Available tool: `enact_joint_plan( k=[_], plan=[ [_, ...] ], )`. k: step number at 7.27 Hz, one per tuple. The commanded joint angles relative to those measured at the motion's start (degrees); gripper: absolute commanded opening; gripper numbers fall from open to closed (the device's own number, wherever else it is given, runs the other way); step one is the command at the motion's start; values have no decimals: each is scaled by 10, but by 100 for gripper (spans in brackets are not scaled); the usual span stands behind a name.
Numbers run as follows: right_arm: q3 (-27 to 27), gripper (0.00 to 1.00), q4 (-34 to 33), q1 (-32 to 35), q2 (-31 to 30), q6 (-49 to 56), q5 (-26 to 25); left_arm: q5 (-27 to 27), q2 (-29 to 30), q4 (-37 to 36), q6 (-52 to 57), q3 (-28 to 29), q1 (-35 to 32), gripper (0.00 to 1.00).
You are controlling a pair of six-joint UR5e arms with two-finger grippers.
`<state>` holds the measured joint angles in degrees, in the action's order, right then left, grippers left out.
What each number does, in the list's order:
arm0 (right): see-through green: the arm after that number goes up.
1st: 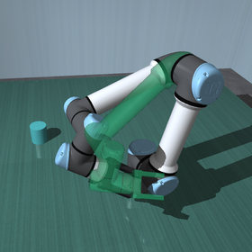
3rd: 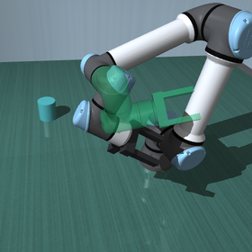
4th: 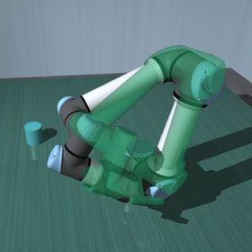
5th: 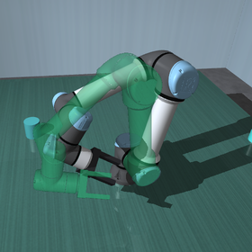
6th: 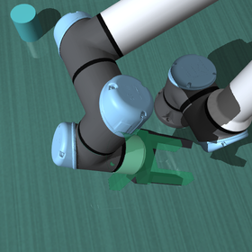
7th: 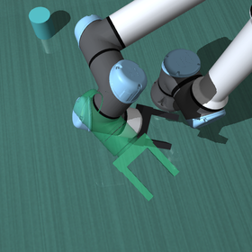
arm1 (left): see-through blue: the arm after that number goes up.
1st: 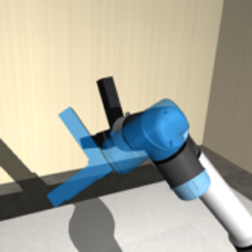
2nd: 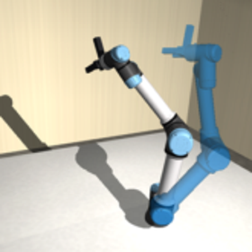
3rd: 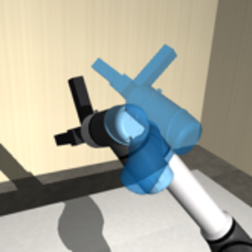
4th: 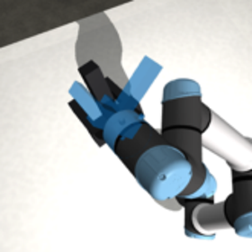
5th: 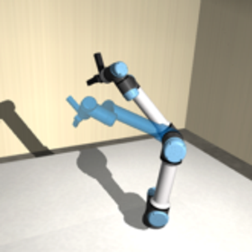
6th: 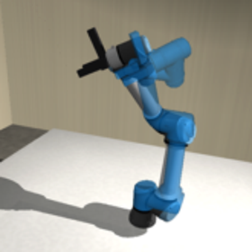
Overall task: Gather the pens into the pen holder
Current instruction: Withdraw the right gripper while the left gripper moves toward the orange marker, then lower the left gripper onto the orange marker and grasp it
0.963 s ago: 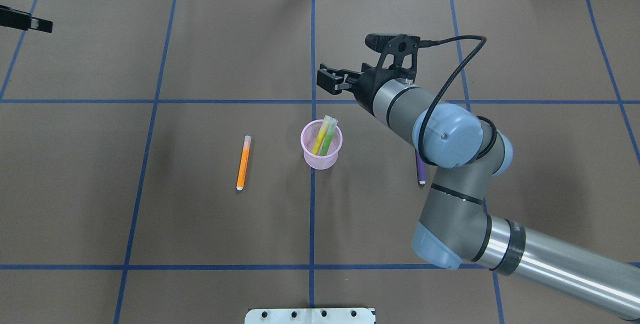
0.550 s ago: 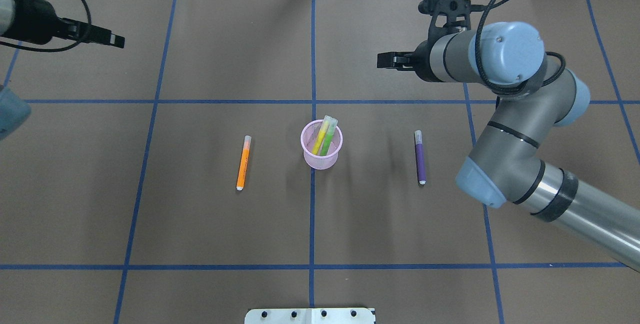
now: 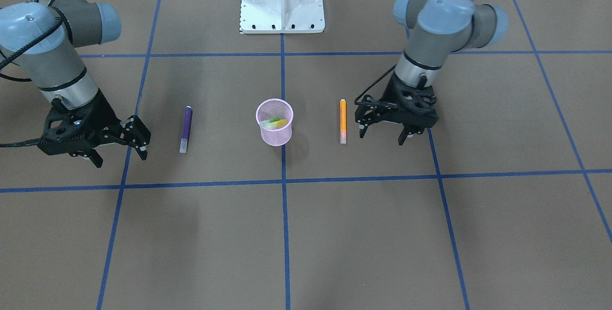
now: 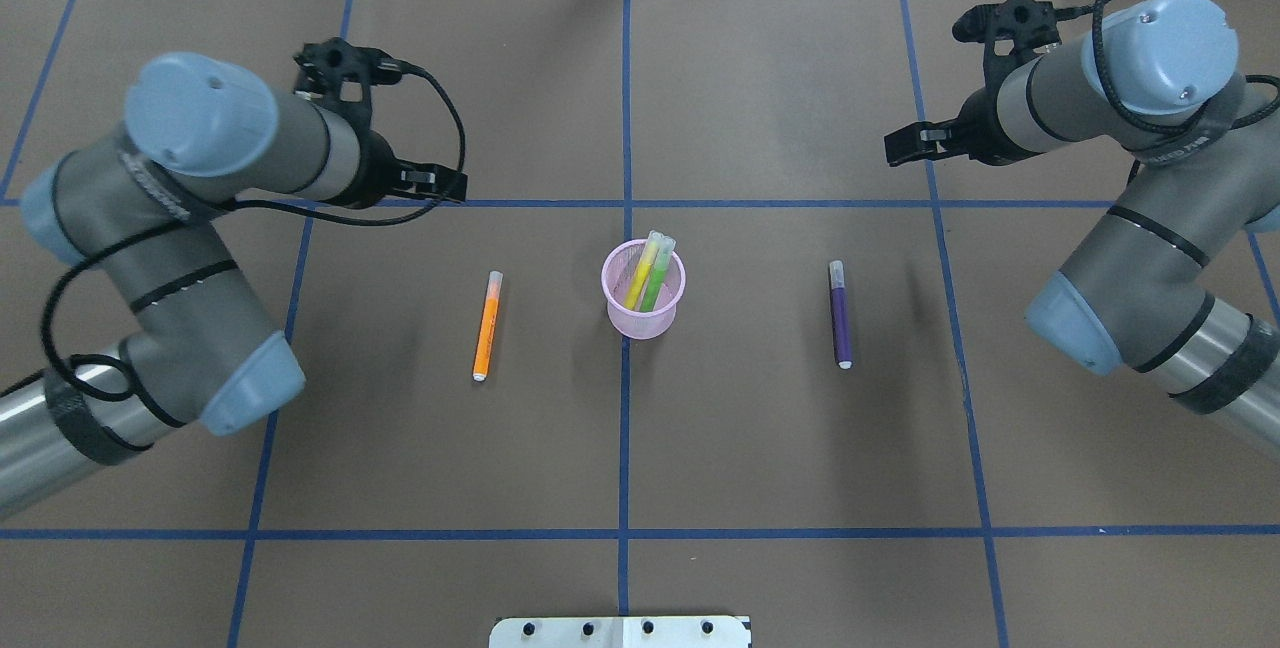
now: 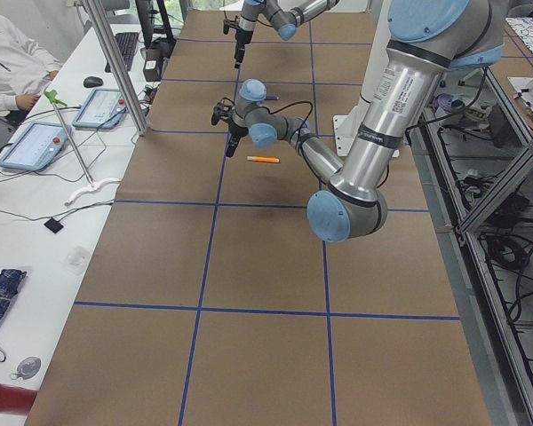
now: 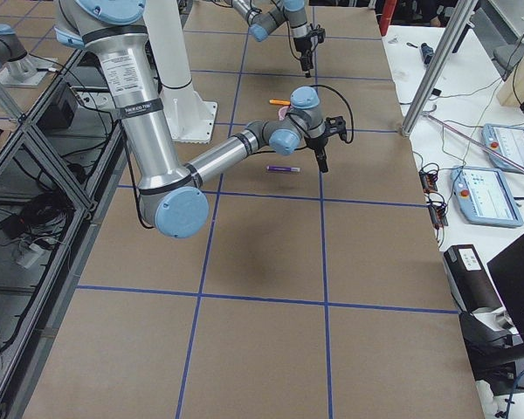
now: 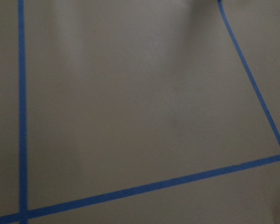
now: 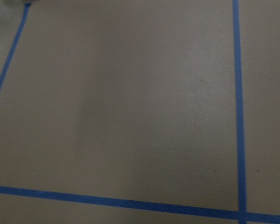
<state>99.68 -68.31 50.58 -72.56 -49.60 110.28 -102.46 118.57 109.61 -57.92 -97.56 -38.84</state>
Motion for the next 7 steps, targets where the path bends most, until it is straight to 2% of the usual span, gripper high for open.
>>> enact_joint_plan(
  k=[1, 2, 4, 5, 7],
  plan=[
    [0, 100, 0, 8, -9, 14, 11, 61, 38, -37, -36, 39, 64, 100],
    [0, 100, 0, 12, -9, 14, 11, 63, 37, -36, -36, 45, 67, 96],
    [0, 100, 0, 11, -8, 13, 10, 64, 35, -36, -46, 46, 73, 75],
    [0, 100, 0, 11, -8, 13, 10, 70, 34, -36, -78, 46, 97, 65],
    [0, 100, 0, 11, -8, 13, 10, 85, 33, -36, -78, 46, 109, 60]
  ],
)
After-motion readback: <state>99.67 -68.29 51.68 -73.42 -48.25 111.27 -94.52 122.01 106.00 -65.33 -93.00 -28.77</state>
